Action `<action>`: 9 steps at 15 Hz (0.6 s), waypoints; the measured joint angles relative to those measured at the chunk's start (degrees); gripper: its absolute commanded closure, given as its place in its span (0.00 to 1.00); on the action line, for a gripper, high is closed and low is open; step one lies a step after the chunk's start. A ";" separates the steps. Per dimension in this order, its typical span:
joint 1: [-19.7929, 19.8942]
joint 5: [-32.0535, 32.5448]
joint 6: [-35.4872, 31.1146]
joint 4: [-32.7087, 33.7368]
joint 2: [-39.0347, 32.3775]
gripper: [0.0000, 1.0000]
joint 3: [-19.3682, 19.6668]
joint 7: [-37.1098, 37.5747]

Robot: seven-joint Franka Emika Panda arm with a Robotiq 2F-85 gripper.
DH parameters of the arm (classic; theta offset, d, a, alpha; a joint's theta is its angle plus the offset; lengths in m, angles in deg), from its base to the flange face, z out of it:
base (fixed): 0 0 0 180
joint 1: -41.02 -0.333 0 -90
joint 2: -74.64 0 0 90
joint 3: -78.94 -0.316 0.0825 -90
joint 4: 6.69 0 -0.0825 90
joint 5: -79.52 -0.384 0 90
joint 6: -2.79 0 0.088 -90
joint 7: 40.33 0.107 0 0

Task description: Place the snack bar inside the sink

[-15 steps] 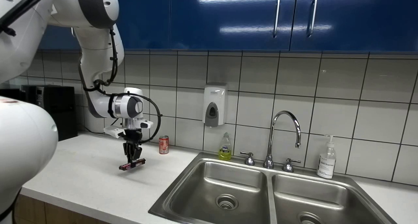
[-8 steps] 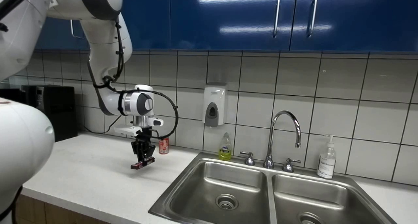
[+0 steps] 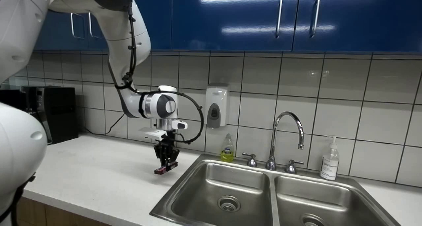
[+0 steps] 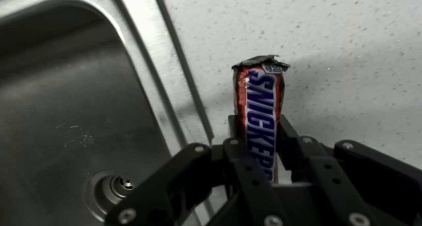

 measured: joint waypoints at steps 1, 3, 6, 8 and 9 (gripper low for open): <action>1.17 -0.01 -0.66 -0.34 0.13 0.93 0.50 -0.81; 3.33 -0.01 -2.01 -0.80 0.14 0.93 1.54 -2.37; 6.28 -0.01 -3.70 -1.01 -0.04 0.93 3.05 -4.43; 8.14 -0.02 -4.90 -0.95 -0.52 0.93 3.90 -5.67; 8.99 -0.10 -5.63 -0.86 -0.93 0.93 4.23 -6.23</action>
